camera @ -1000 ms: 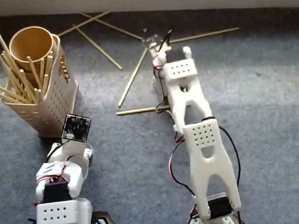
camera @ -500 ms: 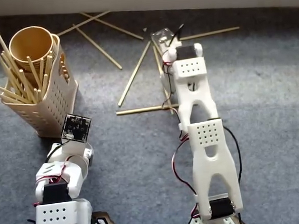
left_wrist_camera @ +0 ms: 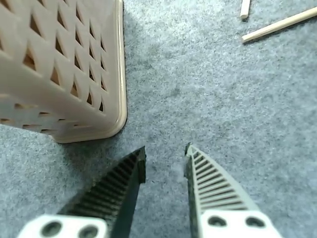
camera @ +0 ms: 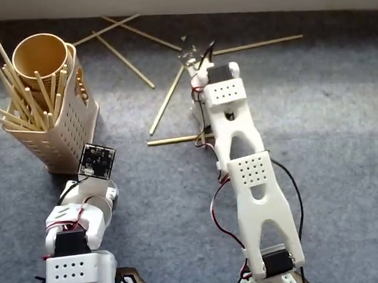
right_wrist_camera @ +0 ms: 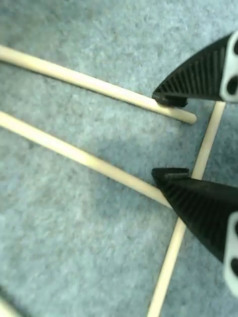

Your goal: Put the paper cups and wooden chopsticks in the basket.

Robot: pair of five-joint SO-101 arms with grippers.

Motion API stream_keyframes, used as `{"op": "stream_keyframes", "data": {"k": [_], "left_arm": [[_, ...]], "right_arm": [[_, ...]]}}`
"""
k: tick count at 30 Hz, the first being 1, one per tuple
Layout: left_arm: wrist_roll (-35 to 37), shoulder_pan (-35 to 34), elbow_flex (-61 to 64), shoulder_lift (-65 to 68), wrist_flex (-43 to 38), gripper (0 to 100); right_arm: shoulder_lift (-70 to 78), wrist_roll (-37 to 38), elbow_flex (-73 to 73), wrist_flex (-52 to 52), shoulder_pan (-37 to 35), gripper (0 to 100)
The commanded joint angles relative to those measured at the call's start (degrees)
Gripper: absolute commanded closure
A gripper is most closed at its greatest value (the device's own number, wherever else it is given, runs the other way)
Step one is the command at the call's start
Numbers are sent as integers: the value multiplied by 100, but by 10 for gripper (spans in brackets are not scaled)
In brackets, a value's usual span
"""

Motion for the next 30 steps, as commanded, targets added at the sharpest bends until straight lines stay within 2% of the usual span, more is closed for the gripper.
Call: {"op": "stream_keyframes", "data": {"k": [1, 13, 30], "left_arm": [[-35, 75, -40, -31, -97, 842], [-35, 75, -40, -31, -97, 842], [-35, 75, -40, -31, -97, 842]], "right_arm": [[-66, 44, -382, 110, -207, 793], [-75, 44, -479, 110, -848, 793], [-752, -202, -567, -66, -866, 793]]}}
